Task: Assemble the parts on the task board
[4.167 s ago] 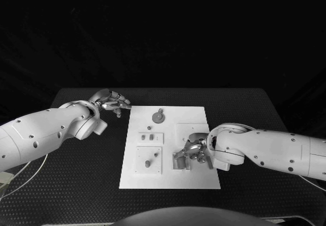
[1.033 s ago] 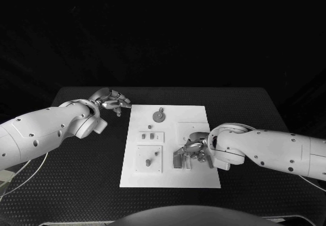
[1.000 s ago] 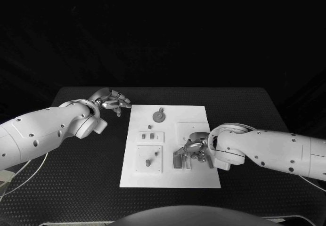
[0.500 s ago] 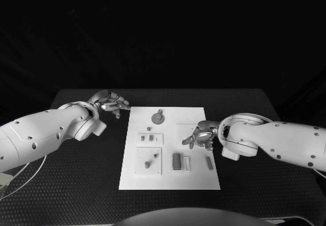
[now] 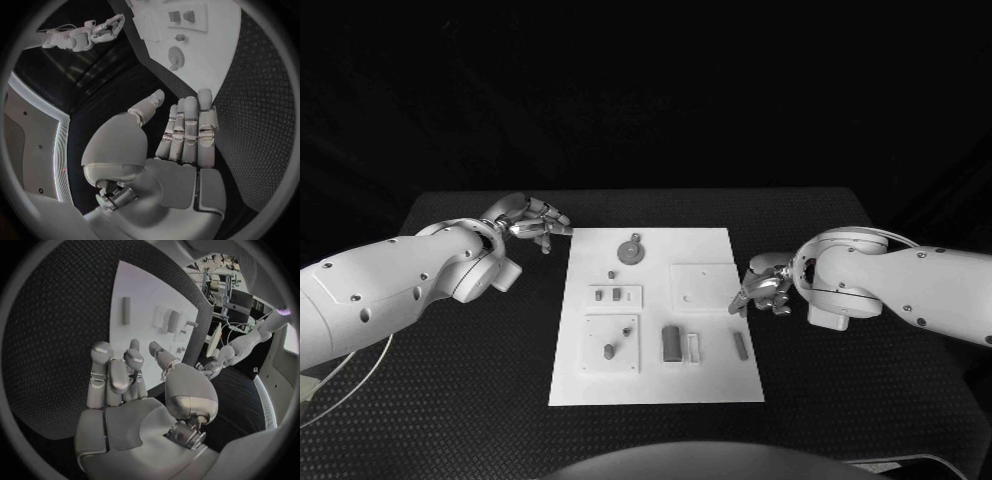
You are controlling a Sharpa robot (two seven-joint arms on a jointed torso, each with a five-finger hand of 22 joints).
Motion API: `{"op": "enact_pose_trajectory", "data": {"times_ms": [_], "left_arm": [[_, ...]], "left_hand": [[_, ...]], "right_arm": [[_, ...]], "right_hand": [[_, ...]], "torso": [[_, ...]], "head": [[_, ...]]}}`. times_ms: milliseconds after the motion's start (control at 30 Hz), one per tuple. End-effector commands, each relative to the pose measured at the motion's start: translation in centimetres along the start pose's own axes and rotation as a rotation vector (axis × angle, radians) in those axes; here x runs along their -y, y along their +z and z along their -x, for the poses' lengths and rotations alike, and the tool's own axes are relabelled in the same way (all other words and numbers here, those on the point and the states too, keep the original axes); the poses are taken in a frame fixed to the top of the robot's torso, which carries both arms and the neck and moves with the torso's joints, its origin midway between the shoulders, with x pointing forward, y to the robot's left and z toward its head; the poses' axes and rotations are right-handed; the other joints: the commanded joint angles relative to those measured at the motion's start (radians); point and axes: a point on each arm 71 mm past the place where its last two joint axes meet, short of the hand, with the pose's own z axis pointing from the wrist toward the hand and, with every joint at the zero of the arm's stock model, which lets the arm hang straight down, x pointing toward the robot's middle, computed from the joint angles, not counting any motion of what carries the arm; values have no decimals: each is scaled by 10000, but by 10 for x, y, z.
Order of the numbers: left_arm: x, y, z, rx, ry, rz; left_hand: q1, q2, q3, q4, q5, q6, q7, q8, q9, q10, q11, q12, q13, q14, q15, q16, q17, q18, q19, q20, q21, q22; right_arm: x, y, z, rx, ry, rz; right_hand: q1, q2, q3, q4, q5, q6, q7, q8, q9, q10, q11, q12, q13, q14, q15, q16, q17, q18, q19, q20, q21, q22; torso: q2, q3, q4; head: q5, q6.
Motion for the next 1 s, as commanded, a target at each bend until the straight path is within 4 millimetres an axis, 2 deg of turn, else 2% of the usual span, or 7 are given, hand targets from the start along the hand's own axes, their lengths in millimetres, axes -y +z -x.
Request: {"op": "enact_pose_trajectory", "data": {"times_ms": [33, 233, 700, 1000], "left_arm": [[2, 0, -1, -129, -26, -71], [2, 1, -2, -160, -29, -88], [2, 1, -2, -168, -28, -70], [2, 1, -2, -176, -27, -65]], "left_hand": [[-101, -9, -15, 85, -69, 13, 84, 46, -16, -52, -20, 12, 18, 58, -24, -40, 15, 700, 100, 3, -38, 19], [-145, -23, -32, 120, -73, 14, 83, 52, -20, -51, -20, 13, 20, 57, -24, -42, 18, 700, 102, 2, -47, 27], [-171, -24, -41, 146, -78, 10, 83, 54, -24, -52, -21, 12, 22, 56, -26, -43, 20, 702, 103, 0, -54, 35], [-166, -22, -38, 147, -76, 7, 82, 55, -26, -54, -23, 11, 23, 56, -27, -43, 22, 705, 103, -3, -58, 38]], "right_arm": [[9, -1, -5, -535, -870, -619], [6, 2, -15, -686, -1228, -605], [3, 21, -43, -923, -1860, -650], [-1, 25, -50, -839, -2109, -588]], "right_hand": [[-254, -117, -62, 172, 4, 14, 27, 43, 39, -29, 0, -70, -27, 44, 0, -21, -1, 204, -17, 96, -14, 170], [-601, -552, 73, 708, 11, -42, 27, -3, 87, -27, 4, -80, -50, 57, -2, -12, 24, 204, -6, 75, -53, 165], [-658, -602, 141, 871, 0, -49, 32, -16, 107, -30, 6, -78, -53, 44, 0, -18, 6, 204, -9, 73, -58, 173], [-611, -536, 185, 877, 1, -53, 31, -22, 116, -31, 5, -74, -52, 38, 0, -20, -3, 204, -9, 69, -54, 180]], "torso": [[-1, 7, 6], [2, 8, 17], [0, 1, 37], [1, -1, 28]], "head": [[-51, -12], [-135, -8], [-138, -53], [-124, -75]]}}
